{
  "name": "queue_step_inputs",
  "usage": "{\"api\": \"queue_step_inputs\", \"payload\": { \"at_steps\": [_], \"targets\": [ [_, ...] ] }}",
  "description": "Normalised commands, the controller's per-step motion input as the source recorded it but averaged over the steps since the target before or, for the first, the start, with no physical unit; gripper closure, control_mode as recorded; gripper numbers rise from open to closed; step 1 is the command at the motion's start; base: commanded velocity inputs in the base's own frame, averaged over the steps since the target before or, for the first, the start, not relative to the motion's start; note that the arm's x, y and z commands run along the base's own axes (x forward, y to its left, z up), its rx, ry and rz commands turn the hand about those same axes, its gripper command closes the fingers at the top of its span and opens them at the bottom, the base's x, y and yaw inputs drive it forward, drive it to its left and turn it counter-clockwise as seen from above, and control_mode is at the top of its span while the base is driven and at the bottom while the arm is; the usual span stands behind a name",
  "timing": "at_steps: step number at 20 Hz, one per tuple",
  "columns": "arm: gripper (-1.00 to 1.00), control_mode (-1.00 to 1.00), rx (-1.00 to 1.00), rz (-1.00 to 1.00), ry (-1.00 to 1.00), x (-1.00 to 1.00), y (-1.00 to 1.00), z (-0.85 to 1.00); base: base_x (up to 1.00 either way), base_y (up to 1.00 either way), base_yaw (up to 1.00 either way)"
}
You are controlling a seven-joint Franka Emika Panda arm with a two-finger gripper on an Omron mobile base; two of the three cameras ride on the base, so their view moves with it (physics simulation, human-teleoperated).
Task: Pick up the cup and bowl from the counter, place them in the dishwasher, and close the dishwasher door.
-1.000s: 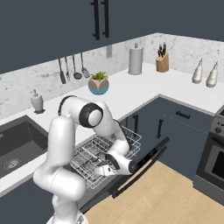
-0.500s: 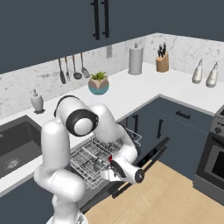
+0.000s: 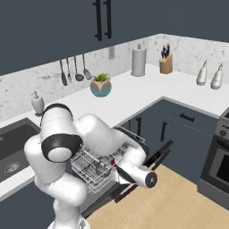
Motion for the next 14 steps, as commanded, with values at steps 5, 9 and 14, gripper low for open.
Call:
{"api": "queue_step_inputs", "payload": {
  "at_steps": [5,9,14],
  "targets": [
    [-1.00,-1.00,0.13,0.00,0.06,0.04,-1.00,-0.49,0.00,0.00,0.00],
    [-1.00,-1.00,0.20,0.00,0.08,0.00,-1.00,-0.74,0.00,0.00,0.00],
    [-1.00,-1.00,0.22,0.00,0.10,0.00,-1.00,-0.73,0.00,0.00,0.00]
  ]
}}
